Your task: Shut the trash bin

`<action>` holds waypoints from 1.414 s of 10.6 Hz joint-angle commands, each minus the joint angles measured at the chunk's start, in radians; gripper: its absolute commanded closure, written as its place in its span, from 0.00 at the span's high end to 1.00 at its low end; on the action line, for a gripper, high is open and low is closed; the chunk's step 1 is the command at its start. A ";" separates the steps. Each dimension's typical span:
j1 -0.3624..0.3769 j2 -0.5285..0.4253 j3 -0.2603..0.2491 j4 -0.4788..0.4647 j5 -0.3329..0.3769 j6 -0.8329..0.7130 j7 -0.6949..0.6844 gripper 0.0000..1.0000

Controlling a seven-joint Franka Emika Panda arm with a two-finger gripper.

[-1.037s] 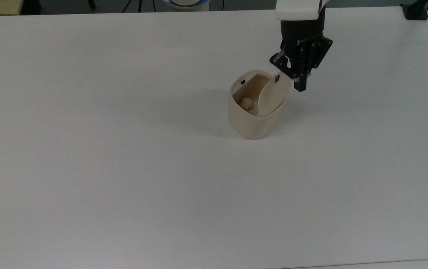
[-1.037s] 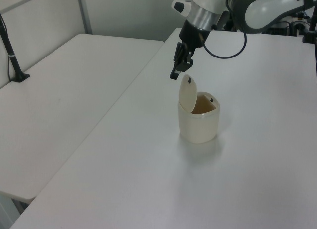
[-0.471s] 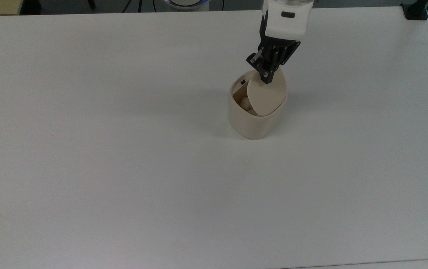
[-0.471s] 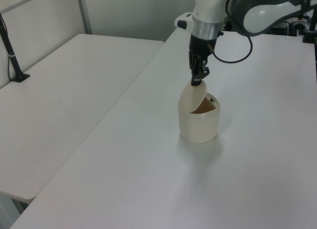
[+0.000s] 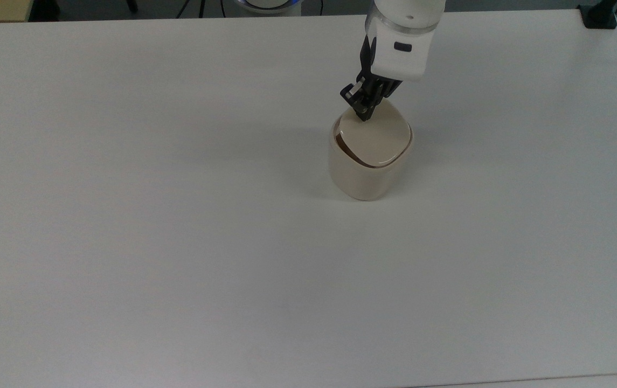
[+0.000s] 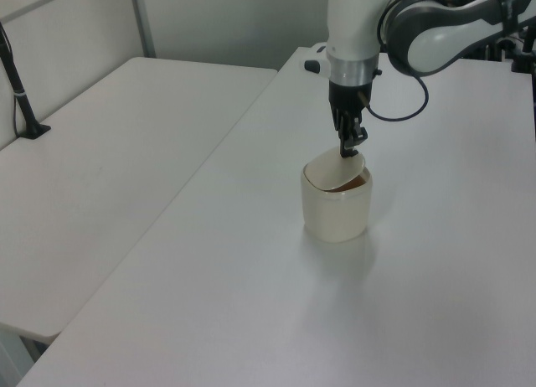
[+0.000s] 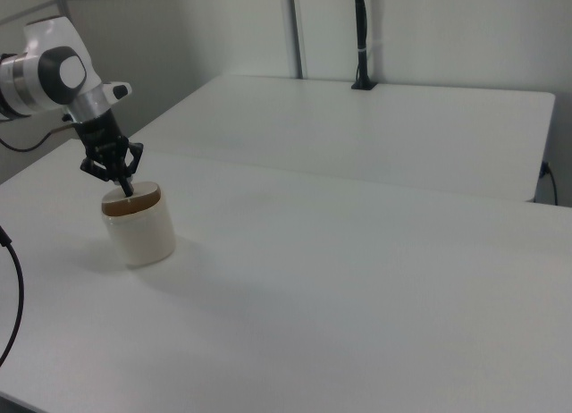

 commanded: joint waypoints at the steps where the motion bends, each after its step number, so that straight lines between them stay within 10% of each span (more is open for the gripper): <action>1: 0.000 0.025 -0.007 -0.019 -0.014 -0.003 -0.016 0.00; 12: -0.098 -0.095 -0.010 0.049 0.009 -0.167 -0.007 0.00; 15: -0.195 -0.197 -0.013 0.049 0.037 -0.178 0.210 0.00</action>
